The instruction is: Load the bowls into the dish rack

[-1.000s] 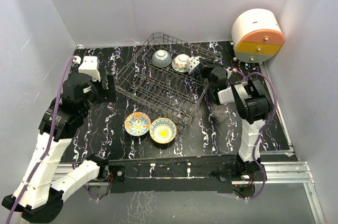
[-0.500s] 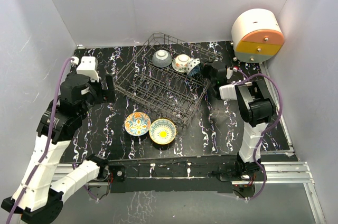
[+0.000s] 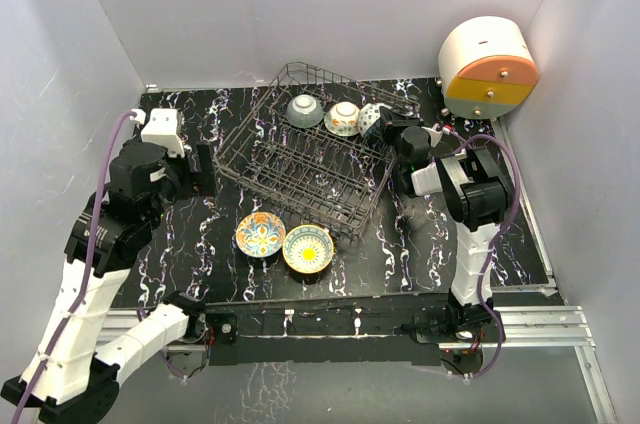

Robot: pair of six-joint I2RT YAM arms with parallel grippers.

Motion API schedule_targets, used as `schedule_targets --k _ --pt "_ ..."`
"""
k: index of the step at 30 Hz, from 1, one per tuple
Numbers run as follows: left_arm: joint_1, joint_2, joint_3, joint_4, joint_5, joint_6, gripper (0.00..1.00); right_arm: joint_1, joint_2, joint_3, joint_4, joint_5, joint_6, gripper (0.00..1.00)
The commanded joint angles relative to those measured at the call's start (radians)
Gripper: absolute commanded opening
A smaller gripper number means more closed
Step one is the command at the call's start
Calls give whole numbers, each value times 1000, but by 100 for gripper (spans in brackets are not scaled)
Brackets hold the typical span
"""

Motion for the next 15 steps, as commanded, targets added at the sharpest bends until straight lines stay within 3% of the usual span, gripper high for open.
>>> schedule_targets --k 1,7,15 --pt "-4 -3 46 -14 -4 -1 97 -12 29 22 111 46 -62 8" --pt "-3 0 46 -17 -2 -2 97 -18 68 59 47 24 -51 8" --pt "-3 7 47 -13 -1 -4 97 -30 -72 -25 -255 45 -22 8"
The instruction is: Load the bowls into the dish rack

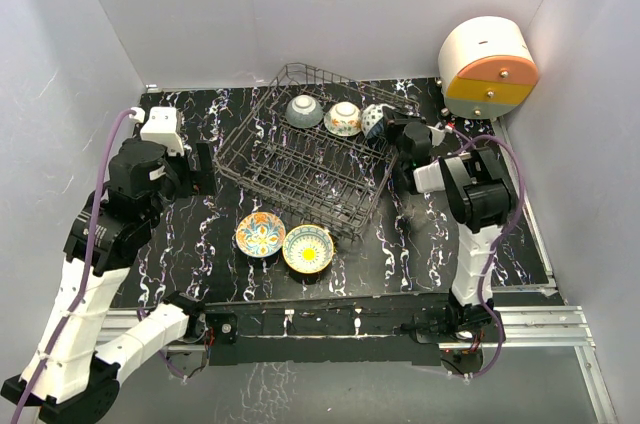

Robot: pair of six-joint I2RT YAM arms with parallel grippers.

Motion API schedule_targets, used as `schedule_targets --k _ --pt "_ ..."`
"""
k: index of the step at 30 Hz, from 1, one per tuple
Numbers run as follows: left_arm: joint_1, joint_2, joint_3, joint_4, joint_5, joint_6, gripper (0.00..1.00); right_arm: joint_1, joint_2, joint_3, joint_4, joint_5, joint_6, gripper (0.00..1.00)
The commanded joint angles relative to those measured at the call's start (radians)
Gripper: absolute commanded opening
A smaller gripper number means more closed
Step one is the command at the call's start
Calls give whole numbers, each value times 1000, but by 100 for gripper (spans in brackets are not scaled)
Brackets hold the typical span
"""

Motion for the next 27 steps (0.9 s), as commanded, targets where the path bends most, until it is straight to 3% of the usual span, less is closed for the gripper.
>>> schedule_targets --k 1,22,25,27 --pt "-3 -4 24 -1 1 -3 97 -27 -81 -57 -228 15 20 8" --pt "-3 -15 3 18 40 -57 97 -112 -422 -196 -651 -26 -81 11" --pt "-3 -18 6 17 46 -60 96 -131 -444 -212 -649 -49 -102 10" --pt "-3 -19 7 15 47 -63 96 -144 -439 -238 -551 -88 -119 9"
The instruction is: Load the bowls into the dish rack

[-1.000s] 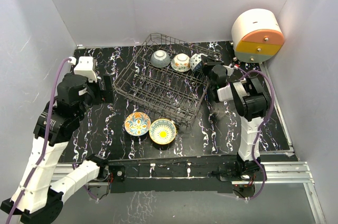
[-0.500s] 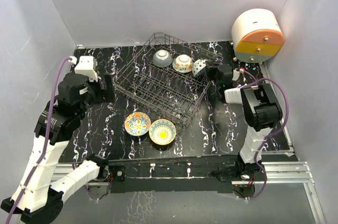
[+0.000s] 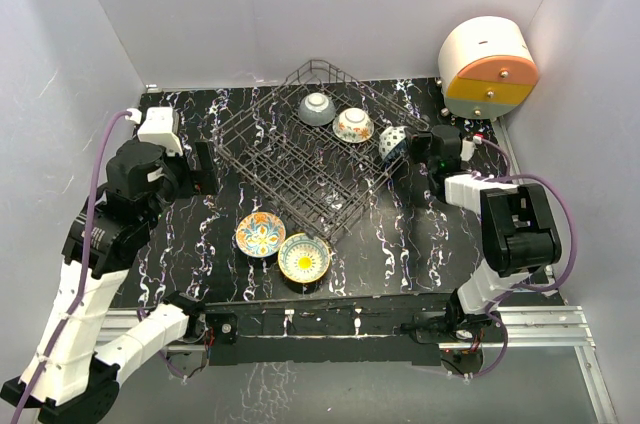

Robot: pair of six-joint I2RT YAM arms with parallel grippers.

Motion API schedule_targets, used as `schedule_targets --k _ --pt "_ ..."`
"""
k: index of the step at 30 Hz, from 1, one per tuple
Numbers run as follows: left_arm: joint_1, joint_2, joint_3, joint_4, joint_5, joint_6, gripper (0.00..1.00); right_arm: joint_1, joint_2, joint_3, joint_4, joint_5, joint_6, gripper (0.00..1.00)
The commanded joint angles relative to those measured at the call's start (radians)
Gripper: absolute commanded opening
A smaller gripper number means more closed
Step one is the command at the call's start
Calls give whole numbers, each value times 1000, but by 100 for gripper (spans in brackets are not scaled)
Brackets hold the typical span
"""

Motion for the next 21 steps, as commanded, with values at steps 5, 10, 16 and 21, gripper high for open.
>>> schedule_targets --k 5,10,16,21 --pt "-3 -18 6 -1 18 -17 96 -64 75 -121 433 -143 -113 8" --pt "-2 -17 -3 -1 18 -7 96 -59 280 -74 845 -282 -58 8" --pt "-3 -10 -13 16 18 -4 96 -14 347 48 881 -294 -42 8" --pt "-3 -5 -25 33 14 -2 96 4 387 77 953 -295 36 8"
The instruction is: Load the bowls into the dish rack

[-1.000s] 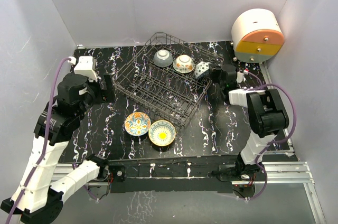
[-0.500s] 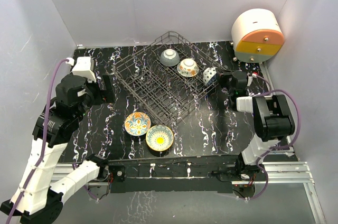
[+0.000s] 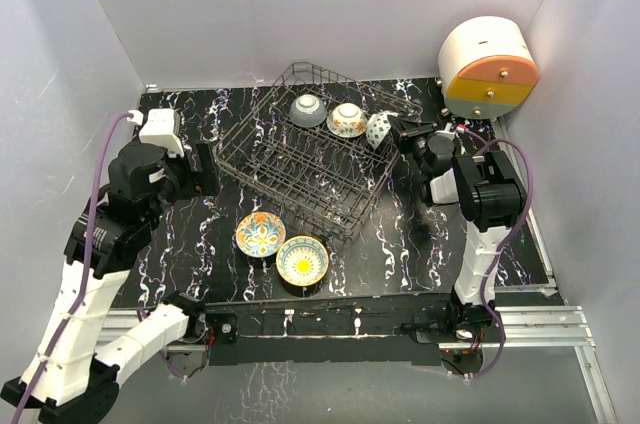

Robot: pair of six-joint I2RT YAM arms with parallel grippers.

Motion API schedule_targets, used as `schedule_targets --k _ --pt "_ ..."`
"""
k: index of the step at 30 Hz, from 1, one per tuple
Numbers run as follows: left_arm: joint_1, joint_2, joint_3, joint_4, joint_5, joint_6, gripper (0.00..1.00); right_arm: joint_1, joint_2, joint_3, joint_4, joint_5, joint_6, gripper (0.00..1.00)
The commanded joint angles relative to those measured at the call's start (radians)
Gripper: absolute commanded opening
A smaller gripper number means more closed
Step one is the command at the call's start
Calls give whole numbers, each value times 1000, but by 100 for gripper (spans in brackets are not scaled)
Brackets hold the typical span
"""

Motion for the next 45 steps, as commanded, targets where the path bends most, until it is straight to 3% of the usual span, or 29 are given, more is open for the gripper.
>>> schedule_targets --k 1,15,33,45 --pt "-2 4 -9 27 6 10 96 25 22 75 183 -33 76 8" --pt "-3 16 -25 56 -6 21 96 122 151 276 195 -26 176 8" --pt "-3 -4 -42 62 -14 5 96 111 95 408 85 -106 97 8" --pt "-3 0 -45 56 -10 17 96 148 198 539 -50 -60 83 8"
